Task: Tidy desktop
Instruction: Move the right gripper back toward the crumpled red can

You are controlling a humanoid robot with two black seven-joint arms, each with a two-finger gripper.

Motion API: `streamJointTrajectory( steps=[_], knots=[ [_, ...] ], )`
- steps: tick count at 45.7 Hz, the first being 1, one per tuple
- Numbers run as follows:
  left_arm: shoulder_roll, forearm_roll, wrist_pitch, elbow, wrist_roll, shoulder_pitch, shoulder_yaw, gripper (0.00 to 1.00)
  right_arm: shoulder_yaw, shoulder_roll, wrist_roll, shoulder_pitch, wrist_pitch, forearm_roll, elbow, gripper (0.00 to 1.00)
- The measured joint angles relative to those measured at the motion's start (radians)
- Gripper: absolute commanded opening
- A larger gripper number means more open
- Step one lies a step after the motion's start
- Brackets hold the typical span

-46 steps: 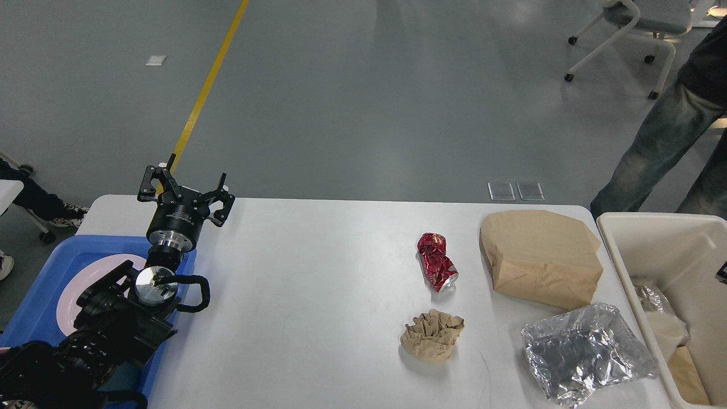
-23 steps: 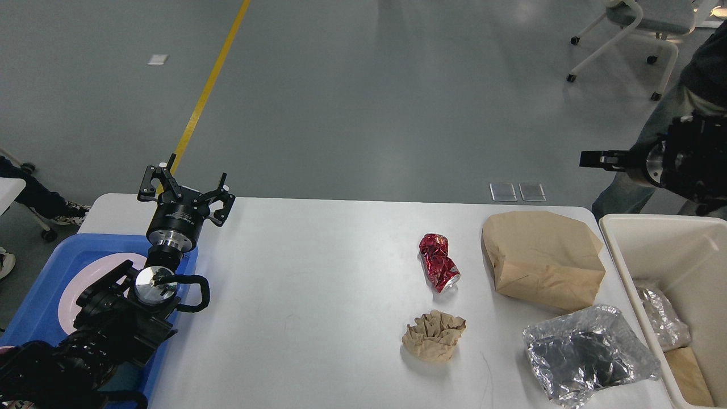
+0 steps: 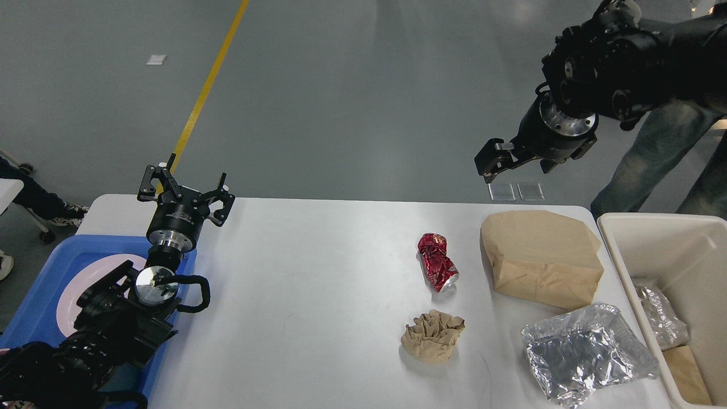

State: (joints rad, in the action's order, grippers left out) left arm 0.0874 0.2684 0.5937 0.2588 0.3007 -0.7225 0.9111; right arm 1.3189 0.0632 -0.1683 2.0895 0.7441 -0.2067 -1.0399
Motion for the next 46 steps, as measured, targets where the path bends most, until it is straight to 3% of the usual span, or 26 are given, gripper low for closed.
streamJointTrajectory(
  steps=[7, 14, 19, 25, 30, 38, 46],
  knots=[
    [0.000, 0.000, 0.000, 0.000, 0.000, 0.000, 0.000, 0.97, -0.027, -0.002, 0.000, 0.002, 0.060, 0.000, -0.014, 1.00],
    [0.000, 0.000, 0.000, 0.000, 0.000, 0.000, 0.000, 0.97, -0.104, -0.001, 0.003, -0.200, 0.008, 0.005, 0.061, 1.00],
    [0.000, 0.000, 0.000, -0.001, 0.000, 0.000, 0.000, 0.97, -0.181, -0.001, 0.005, -0.375, -0.103, 0.007, 0.135, 1.00],
    [0.000, 0.000, 0.000, -0.001, 0.000, 0.000, 0.000, 0.97, -0.197, -0.032, 0.007, -0.536, -0.331, 0.005, 0.192, 1.00],
    [0.000, 0.000, 0.000, -0.001, 0.000, 0.000, 0.000, 0.96, -0.187, -0.085, 0.008, -0.619, -0.457, 0.003, 0.241, 1.00],
    [0.000, 0.000, 0.000, 0.000, 0.000, 0.000, 0.000, 0.97, -0.181, -0.132, 0.014, -0.717, -0.530, 0.006, 0.357, 1.00],
    [0.000, 0.000, 0.000, 0.000, 0.000, 0.000, 0.000, 0.97, -0.178, -0.168, 0.096, -0.809, -0.550, 0.004, 0.460, 1.00]
  ],
)
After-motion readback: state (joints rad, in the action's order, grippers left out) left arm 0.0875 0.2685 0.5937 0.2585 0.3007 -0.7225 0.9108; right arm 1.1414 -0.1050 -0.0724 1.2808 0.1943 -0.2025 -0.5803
